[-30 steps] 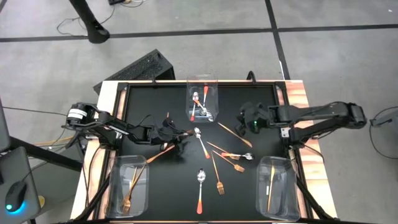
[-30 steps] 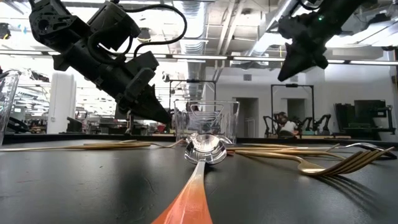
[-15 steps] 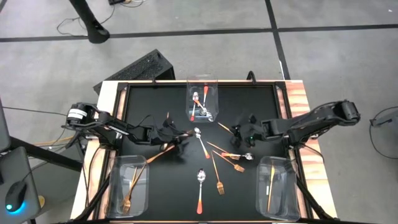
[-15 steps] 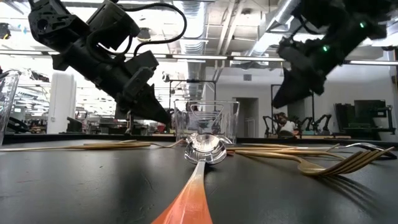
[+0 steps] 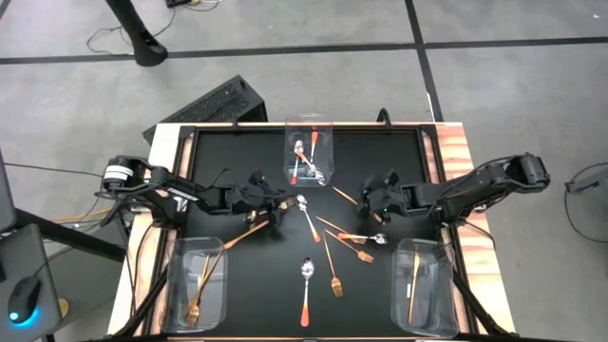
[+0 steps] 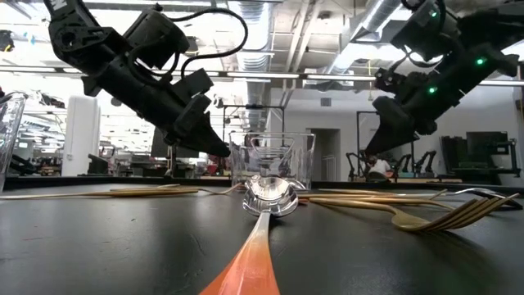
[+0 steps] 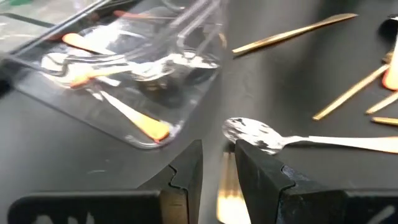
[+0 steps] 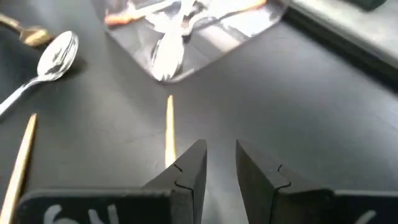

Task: Sort silverware by color (type)
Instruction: Put the gold knife into the bottom right transparent bin

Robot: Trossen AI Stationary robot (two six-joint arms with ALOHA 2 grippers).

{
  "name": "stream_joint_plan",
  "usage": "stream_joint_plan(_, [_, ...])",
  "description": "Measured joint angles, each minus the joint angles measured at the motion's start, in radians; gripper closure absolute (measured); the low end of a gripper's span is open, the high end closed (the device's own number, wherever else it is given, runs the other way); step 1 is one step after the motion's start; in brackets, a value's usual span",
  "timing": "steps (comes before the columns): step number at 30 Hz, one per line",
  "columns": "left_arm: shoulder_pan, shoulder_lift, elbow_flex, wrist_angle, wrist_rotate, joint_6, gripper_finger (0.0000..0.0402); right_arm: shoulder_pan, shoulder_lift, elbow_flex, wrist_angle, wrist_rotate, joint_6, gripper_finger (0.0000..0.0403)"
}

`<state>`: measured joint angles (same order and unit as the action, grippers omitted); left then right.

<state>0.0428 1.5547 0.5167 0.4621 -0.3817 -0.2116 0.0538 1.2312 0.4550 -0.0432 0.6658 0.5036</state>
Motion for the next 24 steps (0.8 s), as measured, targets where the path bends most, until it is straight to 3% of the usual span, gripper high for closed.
stream_joint_plan(7, [0.085,0.0,0.0,0.011,0.0,0.006,0.0317,-0.05,0.0,0.0,0.001,0.012,-0.092,0.0295])
stream_joint_plan(13, [0.105,0.0,0.0,0.021,0.025,-0.018,0.0317,-0.097,0.0,0.0,0.001,-0.069,-0.094,0.0295])
stream_joint_plan(19, [0.068,0.0,0.0,0.002,0.096,-0.019,0.0317,-0.094,0.0,0.0,0.003,-0.115,-0.076,0.0295])
stream_joint_plan(24, [-0.005,0.0,0.0,-0.026,0.101,-0.004,0.0317,-0.093,0.0,0.0,-0.003,-0.226,0.011,0.0296])
